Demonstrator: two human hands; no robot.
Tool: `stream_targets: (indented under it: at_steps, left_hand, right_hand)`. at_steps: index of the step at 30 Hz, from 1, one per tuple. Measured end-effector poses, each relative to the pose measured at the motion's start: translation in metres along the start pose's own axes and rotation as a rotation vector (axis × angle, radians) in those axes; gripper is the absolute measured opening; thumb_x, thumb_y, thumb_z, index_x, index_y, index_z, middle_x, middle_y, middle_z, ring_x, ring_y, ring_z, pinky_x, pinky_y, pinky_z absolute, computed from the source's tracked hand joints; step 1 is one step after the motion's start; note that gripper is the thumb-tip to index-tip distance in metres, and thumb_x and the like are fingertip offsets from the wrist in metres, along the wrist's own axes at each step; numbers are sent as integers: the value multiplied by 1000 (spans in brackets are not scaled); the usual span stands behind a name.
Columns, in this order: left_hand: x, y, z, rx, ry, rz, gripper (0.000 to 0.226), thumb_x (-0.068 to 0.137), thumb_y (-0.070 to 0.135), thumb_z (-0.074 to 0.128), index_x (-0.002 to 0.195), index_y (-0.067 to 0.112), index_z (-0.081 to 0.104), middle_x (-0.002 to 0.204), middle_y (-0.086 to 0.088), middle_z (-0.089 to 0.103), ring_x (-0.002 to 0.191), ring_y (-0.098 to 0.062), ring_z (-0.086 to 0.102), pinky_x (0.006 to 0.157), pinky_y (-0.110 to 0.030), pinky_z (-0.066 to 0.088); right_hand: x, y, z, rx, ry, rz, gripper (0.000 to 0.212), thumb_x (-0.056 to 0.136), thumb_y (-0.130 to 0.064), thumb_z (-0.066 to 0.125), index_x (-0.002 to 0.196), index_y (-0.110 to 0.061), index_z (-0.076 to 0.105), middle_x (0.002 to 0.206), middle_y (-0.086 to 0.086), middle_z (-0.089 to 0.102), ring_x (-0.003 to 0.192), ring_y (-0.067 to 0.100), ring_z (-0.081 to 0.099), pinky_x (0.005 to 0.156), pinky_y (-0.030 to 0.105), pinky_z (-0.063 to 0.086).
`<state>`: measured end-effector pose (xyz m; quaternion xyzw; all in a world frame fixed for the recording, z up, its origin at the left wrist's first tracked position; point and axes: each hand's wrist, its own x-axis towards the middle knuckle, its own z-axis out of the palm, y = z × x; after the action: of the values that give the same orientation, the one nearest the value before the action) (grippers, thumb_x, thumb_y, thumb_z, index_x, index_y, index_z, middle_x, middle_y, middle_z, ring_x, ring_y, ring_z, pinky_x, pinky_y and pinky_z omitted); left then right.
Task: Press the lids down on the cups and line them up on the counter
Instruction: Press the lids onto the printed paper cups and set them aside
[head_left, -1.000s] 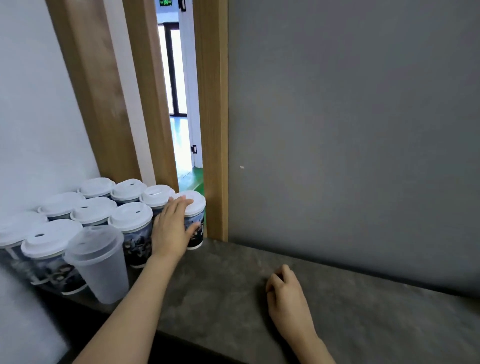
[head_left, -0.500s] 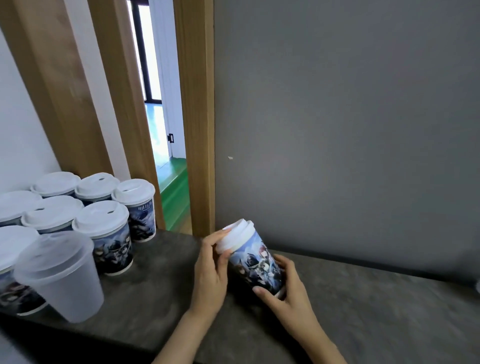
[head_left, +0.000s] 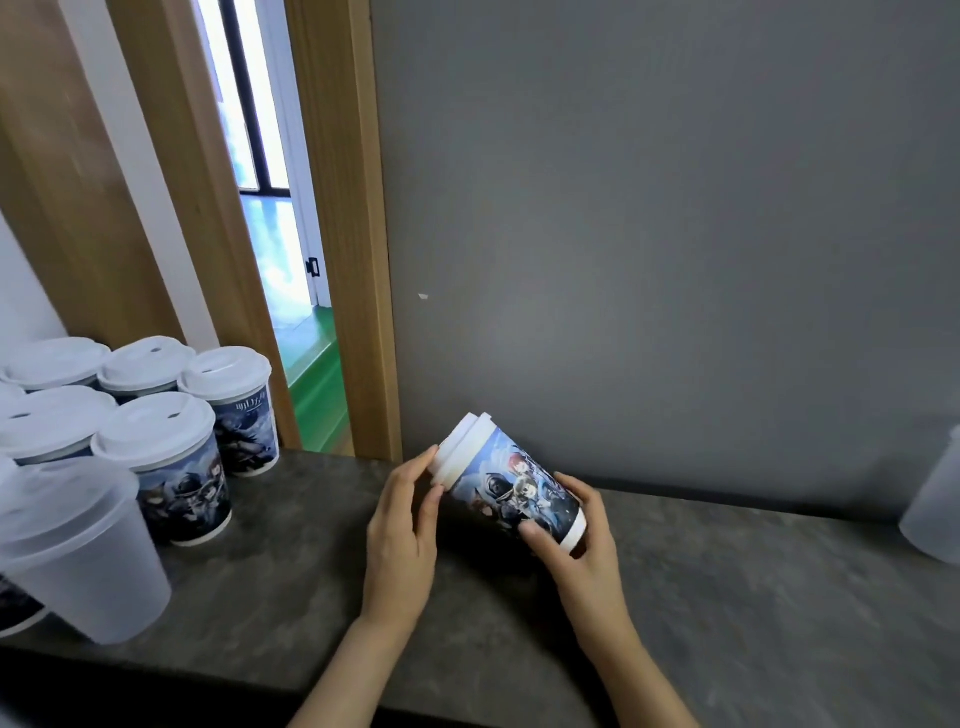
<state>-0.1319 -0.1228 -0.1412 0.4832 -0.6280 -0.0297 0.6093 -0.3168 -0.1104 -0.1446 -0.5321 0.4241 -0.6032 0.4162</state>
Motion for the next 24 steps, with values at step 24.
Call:
stream_targets:
  at_steps: [24]
  left_hand:
    - [-2,0,-2,-123,-136,-203,31,100,14,46,120,38,47,114,17,61,105,8,57,85,-9,45]
  right_hand:
    - [-2,-5,0,93,-41,123,54,71,-44,78,118,-31,57,112,-4,72,97,15,71,70,24,56]
